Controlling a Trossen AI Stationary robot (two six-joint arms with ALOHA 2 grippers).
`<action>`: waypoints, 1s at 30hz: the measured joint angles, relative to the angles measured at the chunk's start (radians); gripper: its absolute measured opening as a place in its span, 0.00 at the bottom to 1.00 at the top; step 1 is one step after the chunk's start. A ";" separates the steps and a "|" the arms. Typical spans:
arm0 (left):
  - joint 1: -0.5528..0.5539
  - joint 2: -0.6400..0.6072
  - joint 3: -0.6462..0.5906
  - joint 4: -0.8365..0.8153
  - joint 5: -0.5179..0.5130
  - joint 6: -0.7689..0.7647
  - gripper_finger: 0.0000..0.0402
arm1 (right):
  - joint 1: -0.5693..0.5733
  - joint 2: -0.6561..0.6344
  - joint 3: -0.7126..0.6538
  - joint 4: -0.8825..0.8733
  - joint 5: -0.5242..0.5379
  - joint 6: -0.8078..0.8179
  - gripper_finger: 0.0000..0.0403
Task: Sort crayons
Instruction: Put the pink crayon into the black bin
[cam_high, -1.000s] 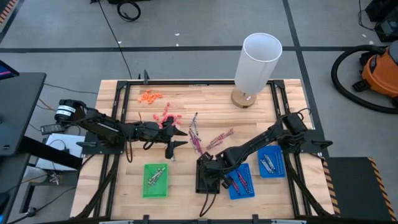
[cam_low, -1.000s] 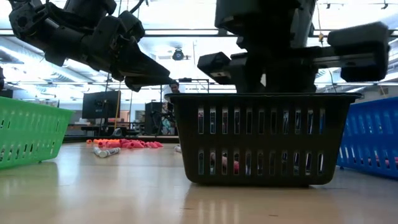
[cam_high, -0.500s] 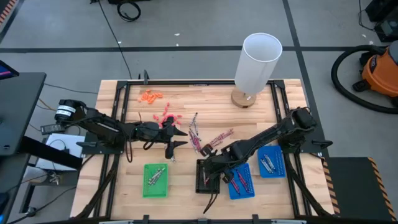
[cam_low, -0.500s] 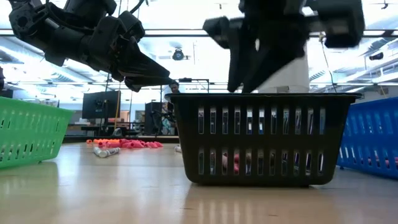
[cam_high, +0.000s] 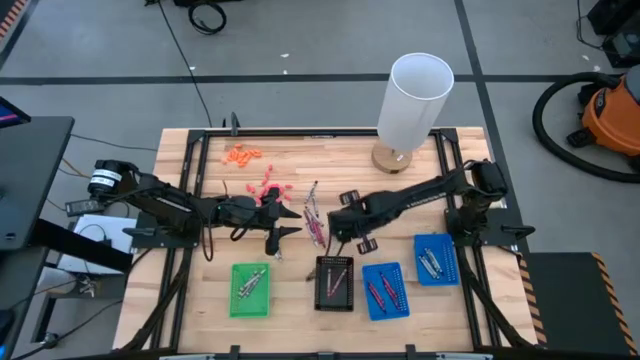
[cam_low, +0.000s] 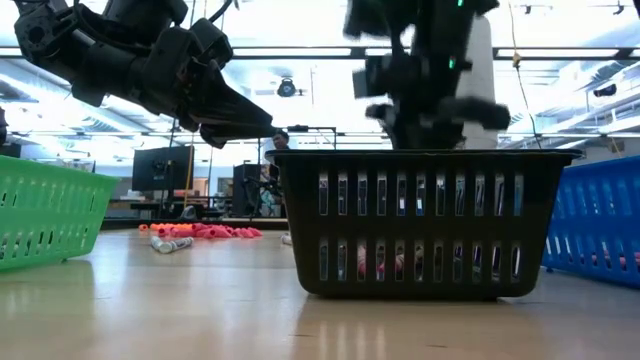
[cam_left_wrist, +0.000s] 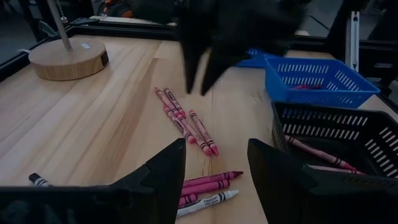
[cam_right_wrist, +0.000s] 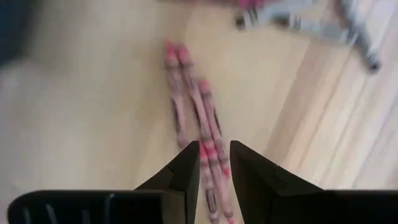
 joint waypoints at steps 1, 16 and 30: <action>0.000 0.000 0.000 -0.003 0.000 0.000 0.46 | -0.015 0.000 -0.015 0.004 -0.012 0.006 0.24; 0.000 0.000 0.000 -0.011 -0.006 0.000 0.46 | -0.103 0.000 -0.187 0.059 -0.070 0.009 0.24; 0.000 0.000 0.000 -0.012 -0.007 0.000 0.46 | -0.126 0.000 -0.207 0.084 -0.129 -0.031 0.24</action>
